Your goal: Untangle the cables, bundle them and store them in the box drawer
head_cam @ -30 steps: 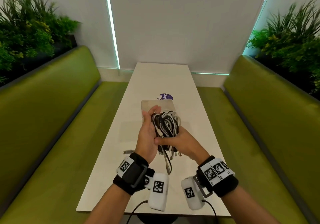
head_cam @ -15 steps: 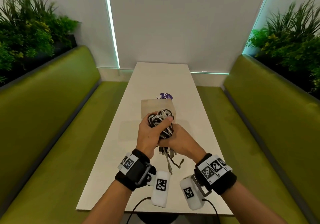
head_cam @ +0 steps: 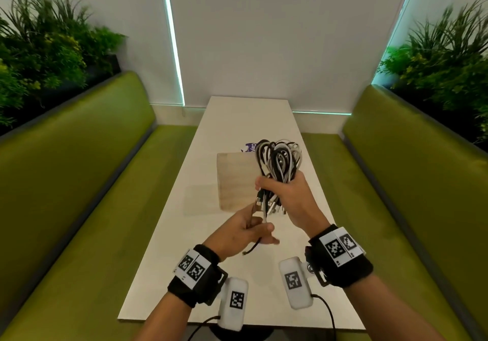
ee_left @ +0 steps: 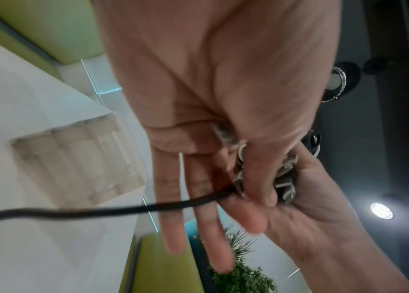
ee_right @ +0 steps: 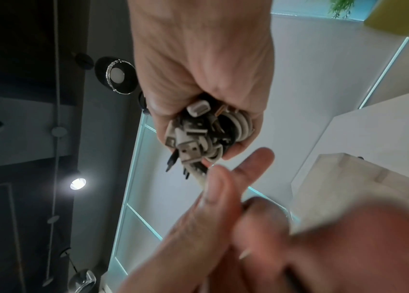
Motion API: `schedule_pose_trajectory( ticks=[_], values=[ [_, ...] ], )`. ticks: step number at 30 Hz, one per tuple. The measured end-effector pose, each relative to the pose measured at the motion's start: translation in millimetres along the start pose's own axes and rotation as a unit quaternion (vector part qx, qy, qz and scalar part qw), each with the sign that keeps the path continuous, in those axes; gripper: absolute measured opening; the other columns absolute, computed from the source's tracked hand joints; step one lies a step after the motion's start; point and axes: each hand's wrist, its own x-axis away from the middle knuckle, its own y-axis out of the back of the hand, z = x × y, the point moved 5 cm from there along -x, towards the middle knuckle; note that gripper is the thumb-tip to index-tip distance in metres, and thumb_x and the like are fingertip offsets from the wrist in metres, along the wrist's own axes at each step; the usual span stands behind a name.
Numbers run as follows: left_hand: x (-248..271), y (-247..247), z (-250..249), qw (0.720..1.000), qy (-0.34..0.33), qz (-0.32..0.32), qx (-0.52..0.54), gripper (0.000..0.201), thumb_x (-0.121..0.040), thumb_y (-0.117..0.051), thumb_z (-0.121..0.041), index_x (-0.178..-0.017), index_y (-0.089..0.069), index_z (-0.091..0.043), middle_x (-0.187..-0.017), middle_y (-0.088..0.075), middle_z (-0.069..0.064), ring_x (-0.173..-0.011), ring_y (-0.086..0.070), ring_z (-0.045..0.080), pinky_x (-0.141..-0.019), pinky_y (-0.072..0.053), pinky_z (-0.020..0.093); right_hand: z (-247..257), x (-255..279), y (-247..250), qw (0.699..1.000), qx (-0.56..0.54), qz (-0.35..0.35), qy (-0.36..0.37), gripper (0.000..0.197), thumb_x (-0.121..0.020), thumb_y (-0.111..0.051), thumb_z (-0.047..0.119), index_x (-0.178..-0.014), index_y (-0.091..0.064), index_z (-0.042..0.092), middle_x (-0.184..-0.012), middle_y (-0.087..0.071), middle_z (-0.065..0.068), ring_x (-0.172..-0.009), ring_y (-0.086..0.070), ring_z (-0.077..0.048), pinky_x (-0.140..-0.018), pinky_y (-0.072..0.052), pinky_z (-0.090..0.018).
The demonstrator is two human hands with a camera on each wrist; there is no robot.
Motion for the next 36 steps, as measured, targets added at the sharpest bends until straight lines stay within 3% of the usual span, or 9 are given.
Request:
schedule_pose_trajectory(
  ticks=[3, 10, 15, 17, 20, 25, 28, 33, 36],
  values=[
    [4.3, 8.8, -4.6, 0.999, -0.026, -0.04, -0.024, 0.02, -0.098, -0.049, -0.02, -0.115, -0.054, -0.01, -0.063, -0.05, -0.001, -0.057, -0.06, 0.013, -0.063, -0.049, 0.023, 4.9, -5.5, 13.4, 1.0, 0.007, -0.017, 0.006, 0.017, -0.074, -0.073, 0.002, -0.077, -0.06, -0.009, -0.068, -0.058, -0.016, -0.061, -0.059, -0.02, -0.056, -0.048, -0.031],
    [9.9, 52.8, -11.2, 0.974, -0.075, -0.107, -0.186, 0.021, -0.099, -0.048, -0.026, -0.084, -0.062, -0.02, -0.063, -0.045, -0.013, -0.058, -0.041, -0.001, -0.059, -0.034, 0.013, 19.6, -11.2, 44.1, 0.996, 0.084, -0.006, -0.005, 0.028, -0.065, -0.077, 0.015, -0.08, -0.064, -0.006, -0.077, -0.061, -0.033, -0.066, -0.059, -0.029, -0.067, -0.052, -0.05],
    [14.7, 71.6, -14.8, 0.956, -0.082, -0.149, -0.239, 0.024, -0.099, -0.048, -0.015, -0.079, -0.059, -0.024, -0.066, -0.053, -0.013, -0.063, -0.047, 0.0, -0.061, -0.037, 0.013, 10.8, -4.9, 42.8, 0.993, 0.116, 0.016, -0.035, 0.038, -0.063, -0.077, 0.023, -0.083, -0.062, -0.006, -0.073, -0.06, -0.024, -0.063, -0.061, -0.029, -0.071, -0.051, -0.062],
    [11.9, 71.6, -19.4, 0.958, -0.111, -0.211, -0.156, 0.025, -0.1, -0.044, -0.011, -0.079, -0.055, -0.017, -0.071, -0.061, -0.011, -0.072, -0.056, 0.001, -0.068, -0.046, 0.013, 6.2, -2.0, 36.8, 0.992, 0.114, 0.026, -0.036, 0.033, -0.067, -0.078, 0.02, -0.083, -0.064, -0.005, -0.076, -0.062, -0.029, -0.063, -0.062, -0.028, -0.07, -0.053, -0.059],
    [1.5, 56.1, -27.5, 0.952, -0.128, -0.276, 0.039, 0.023, -0.102, -0.035, -0.013, -0.085, -0.049, -0.009, -0.088, -0.067, 0.004, -0.085, -0.066, 0.019, -0.079, -0.055, 0.029, 0.8, 5.0, 16.8, 0.991, 0.116, 0.046, -0.041, 0.02, -0.075, -0.077, 0.012, -0.088, -0.068, 0.0, -0.075, -0.068, -0.019, -0.061, -0.065, -0.019, -0.056, -0.054, -0.038],
    [-12.5, 40.1, -40.4, 0.915, -0.115, -0.35, 0.163, 0.01, -0.103, -0.036, -0.02, -0.11, -0.042, -0.014, -0.088, -0.062, 0.011, -0.074, -0.061, 0.015, -0.065, -0.052, 0.028, -6.0, 14.2, -12.6, 0.997, 0.052, 0.045, -0.036, 0.01, -0.079, -0.073, 0.006, -0.089, -0.071, 0.01, -0.087, -0.073, -0.017, -0.073, -0.068, -0.023, -0.061, -0.059, -0.029],
    [-19.3, 36.5, -44.9, 0.903, -0.123, -0.332, 0.243, 0.023, -0.104, -0.034, -0.016, -0.125, -0.043, -0.016, -0.107, -0.066, 0.015, -0.093, -0.066, 0.02, -0.075, -0.057, 0.03, -10.0, 12.3, -15.4, 0.998, 0.048, 0.038, -0.032, 0.013, -0.08, -0.073, 0.012, -0.092, -0.071, 0.017, -0.09, -0.075, -0.009, -0.082, -0.071, -0.018, -0.075, -0.058, -0.03],
    [-23.4, 31.5, -41.6, 0.888, -0.08, -0.328, 0.312, 0.029, -0.104, -0.034, -0.02, -0.111, -0.06, -0.011, -0.11, -0.066, 0.011, -0.101, -0.064, 0.022, -0.076, -0.056, 0.03, -14.9, 10.4, -20.5, 0.991, 0.038, 0.113, -0.056, 0.026, -0.078, -0.076, 0.019, -0.104, -0.069, 0.02, -0.098, -0.074, -0.005, -0.094, -0.07, -0.019, -0.086, -0.057, -0.034],
    [-21.5, 24.4, -42.1, 0.886, -0.054, -0.264, 0.376, 0.036, -0.1, -0.038, -0.026, -0.119, -0.062, -0.006, -0.123, -0.064, 0.018, -0.116, -0.06, 0.031, -0.094, -0.052, 0.04, -17.4, 6.2, -17.0, 0.989, 0.062, 0.119, -0.056, 0.037, -0.069, -0.083, 0.016, -0.104, -0.069, 0.018, -0.098, -0.074, -0.005, -0.094, -0.07, -0.02, -0.087, -0.056, -0.037]
  ],
)
